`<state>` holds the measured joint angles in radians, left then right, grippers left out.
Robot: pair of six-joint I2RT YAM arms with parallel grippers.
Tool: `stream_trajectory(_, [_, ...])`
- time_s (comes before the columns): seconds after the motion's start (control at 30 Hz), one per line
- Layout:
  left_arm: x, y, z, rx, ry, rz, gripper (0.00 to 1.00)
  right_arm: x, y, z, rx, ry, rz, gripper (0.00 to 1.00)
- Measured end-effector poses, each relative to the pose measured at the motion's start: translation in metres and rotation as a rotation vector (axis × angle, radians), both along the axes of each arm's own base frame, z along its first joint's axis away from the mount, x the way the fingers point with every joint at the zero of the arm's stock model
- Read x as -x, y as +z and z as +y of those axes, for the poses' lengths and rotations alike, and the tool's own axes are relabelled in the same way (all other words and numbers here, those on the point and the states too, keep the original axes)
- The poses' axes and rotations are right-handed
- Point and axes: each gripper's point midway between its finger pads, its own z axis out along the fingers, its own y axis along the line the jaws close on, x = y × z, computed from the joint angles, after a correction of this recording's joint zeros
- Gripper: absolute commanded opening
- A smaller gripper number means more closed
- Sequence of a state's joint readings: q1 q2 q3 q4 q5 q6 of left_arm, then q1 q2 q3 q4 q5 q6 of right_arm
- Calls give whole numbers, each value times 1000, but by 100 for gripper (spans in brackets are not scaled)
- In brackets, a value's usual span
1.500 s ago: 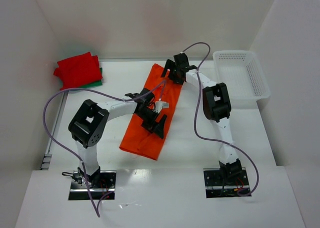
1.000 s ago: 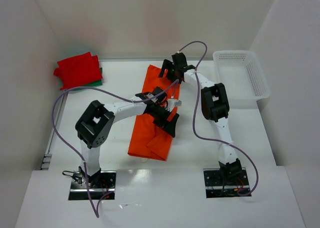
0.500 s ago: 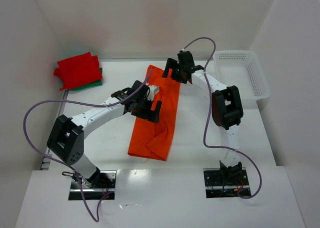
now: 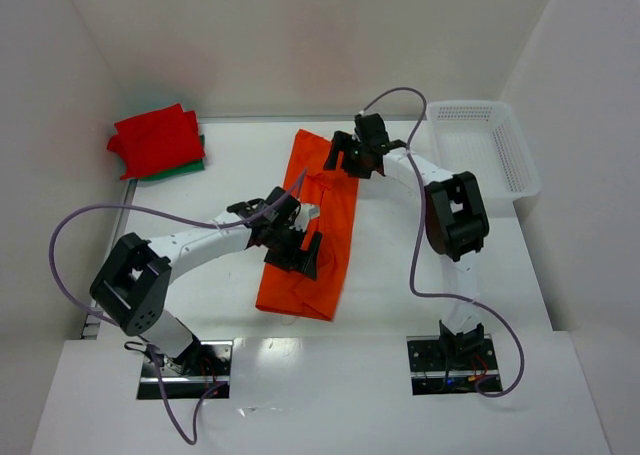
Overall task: Fold and stack the t-shirts
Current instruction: Rotate the tshirt 90 degrees
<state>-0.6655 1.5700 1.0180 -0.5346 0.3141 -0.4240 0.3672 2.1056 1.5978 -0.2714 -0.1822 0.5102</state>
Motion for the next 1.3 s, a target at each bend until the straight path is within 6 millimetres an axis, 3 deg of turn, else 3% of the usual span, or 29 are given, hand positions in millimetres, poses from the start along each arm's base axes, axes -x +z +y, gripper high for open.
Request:
stream_trajectory(0.1, [5, 8, -7, 52, -26, 10, 90, -18, 11, 15, -23, 27, -44, 75])
stream_trajectory(0.13, [7, 9, -9, 64, -36, 15, 88, -22, 12, 20, -27, 34, -53, 68])
stream_trajectory(0.3, [14, 10, -14, 91, -76, 39, 88, -27, 5, 38, -36, 71, -51, 49])
stream_trajectory(0.53, [22, -8, -13, 59, -94, 93, 88, -25, -32, 49, -13, 97, 5, 41])
stream_trajectory(0.73, [26, -20, -13, 36, -106, 126, 82, -22, -38, 50, -7, 102, 23, 40])
stream_trajectory(0.8, [28, -24, -12, 28, -121, 134, 77, -21, -38, 50, -6, 102, 24, 40])
stream_trajectory(0.9, [32, -31, -12, 19, -126, 153, 49, -21, -40, 50, -4, 102, 26, 31])
stream_trajectory(0.97, [34, -35, -10, 11, -128, 167, 39, -21, -43, 50, -1, 104, 29, 25])
stream_trajectory(1.3, [39, -34, -8, 5, -109, 195, 9, -22, -52, 51, -1, 105, 41, 18])
